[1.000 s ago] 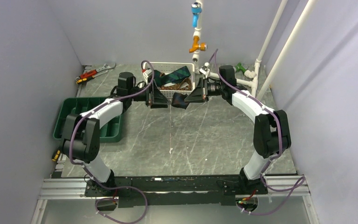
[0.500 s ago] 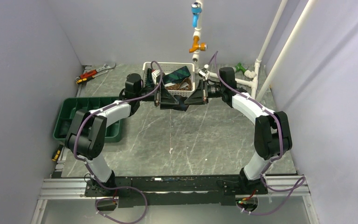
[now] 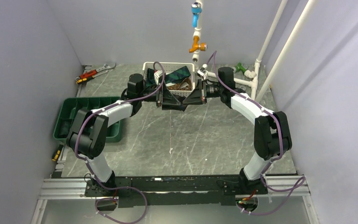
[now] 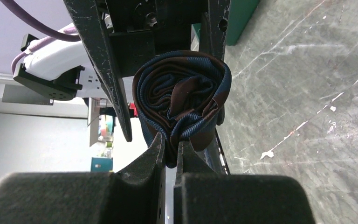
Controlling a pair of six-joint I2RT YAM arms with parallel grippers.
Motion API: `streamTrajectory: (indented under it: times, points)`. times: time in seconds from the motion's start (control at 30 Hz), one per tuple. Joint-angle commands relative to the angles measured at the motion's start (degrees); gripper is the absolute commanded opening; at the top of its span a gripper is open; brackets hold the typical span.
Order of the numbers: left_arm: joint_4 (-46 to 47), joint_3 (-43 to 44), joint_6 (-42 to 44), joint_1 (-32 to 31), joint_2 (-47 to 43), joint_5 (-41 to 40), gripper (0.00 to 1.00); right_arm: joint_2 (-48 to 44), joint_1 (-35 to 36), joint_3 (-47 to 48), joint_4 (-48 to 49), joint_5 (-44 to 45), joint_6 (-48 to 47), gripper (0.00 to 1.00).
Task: Roll the ties
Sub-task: Pick up the tie at the center of the board, then place the tie in the storage box.
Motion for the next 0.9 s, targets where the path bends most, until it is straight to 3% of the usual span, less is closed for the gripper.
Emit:
streamTrajectory:
  times: [0.0, 0.1, 0.2, 0.37, 0.47, 0.7, 0.87]
  points:
    - [6.2, 0.7, -2.4, -0.2, 0.2, 1.0, 0.81, -1.7, 0.6, 0.6, 2.3, -0.9, 0.6, 0.00]
    - [5.8, 1.0, -2.2, -0.4, 0.3, 1.1, 0.82, -1.5, 0.7, 0.9, 1.9, -0.8, 0.3, 0.00]
    - [1.3, 2.1, 0.2, -0.5, 0.2, 0.4, 0.93, -1.2, 1.0, 1.2, 2.0, -0.9, 0.4, 0.00]
    - [0.8, 2.5, 0.2, -0.9, 0.5, 0.4, 0.90, -1.2, 1.1, 1.4, 1.5, -0.8, 0.1, 0.00]
    - [1.0, 2.5, -0.2, -1.0, 0.8, 0.4, 0.79, -1.3, 1.1, 1.2, 2.0, -0.8, 0.4, 0.00]
    - [3.3, 1.6, -1.7, -0.9, 0.8, 0.3, 0.35, -1.0, 1.1, 1.6, -0.2, -1.0, -1.5, 0.00]
    - [2.7, 1.7, -0.9, -0.7, 0.3, 0.3, 0.06, -0.3, 1.1, 3.5, -8.6, -0.7, -7.4, 0.04]
